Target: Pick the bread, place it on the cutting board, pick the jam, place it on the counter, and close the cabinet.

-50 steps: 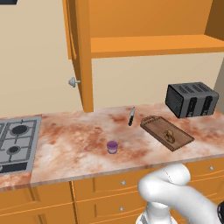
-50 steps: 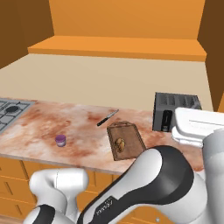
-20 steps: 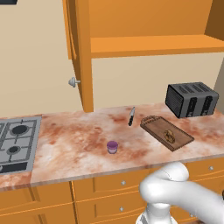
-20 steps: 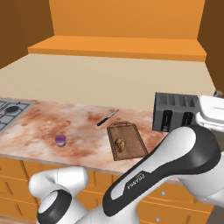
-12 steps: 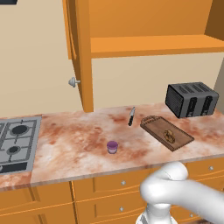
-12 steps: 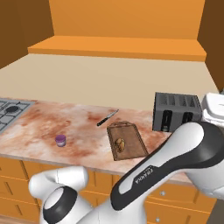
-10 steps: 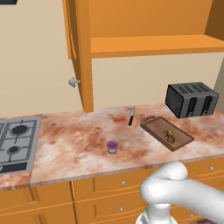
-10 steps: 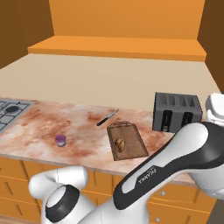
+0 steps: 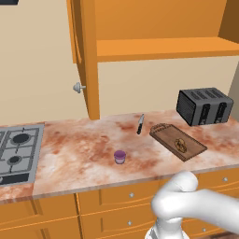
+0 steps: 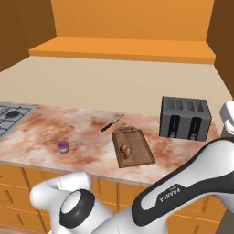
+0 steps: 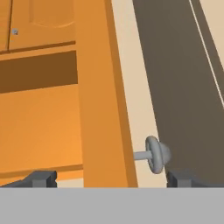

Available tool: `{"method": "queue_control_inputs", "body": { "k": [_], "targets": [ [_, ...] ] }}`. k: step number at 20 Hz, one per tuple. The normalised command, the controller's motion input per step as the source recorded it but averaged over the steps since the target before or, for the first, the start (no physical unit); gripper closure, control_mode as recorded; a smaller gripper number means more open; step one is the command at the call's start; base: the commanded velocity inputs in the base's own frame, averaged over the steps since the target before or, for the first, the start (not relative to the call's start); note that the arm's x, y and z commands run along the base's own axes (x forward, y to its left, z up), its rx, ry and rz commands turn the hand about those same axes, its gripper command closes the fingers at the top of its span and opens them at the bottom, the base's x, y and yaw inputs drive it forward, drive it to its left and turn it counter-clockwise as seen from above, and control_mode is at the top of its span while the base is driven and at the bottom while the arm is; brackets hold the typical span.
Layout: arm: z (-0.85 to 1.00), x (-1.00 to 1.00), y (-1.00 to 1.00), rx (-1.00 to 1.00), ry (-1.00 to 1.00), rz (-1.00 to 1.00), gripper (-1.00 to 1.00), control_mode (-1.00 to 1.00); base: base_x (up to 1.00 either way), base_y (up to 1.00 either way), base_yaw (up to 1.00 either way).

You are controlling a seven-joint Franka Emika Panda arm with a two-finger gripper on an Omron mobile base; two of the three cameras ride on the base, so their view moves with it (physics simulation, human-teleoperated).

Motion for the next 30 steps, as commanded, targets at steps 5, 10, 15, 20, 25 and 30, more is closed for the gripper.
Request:
{"method": "queue_control_inputs", "body": {
  "k": [5, 10, 15, 20, 25, 30],
  "targets": [
    [-0.02, 0.16, 0.19, 0.00, 0.00, 0.30, -1.00, -1.00, 0.00, 0.00, 0.00],
    [-0.07, 0.05, 0.53, -0.05, 0.00, 0.26, -1.00, -1.00, 0.00, 0.00, 0.00],
    [-0.03, 0.03, 0.66, -0.08, -0.04, 0.21, -1.00, -1.00, 0.00, 0.00, 0.00],
    [0.00, 0.00, 0.56, -0.02, -0.08, 0.14, -1.00, -1.00, 0.00, 0.00, 0.00],
    [0.00, 0.00, 0.49, 0.00, -0.05, 0.13, -1.00, -1.00, 0.00, 0.00, 0.00],
    [0.00, 0.00, 0.47, 0.00, -0.02, 0.10, -1.00, -1.00, 0.00, 0.00, 0.00]
  ]
}}
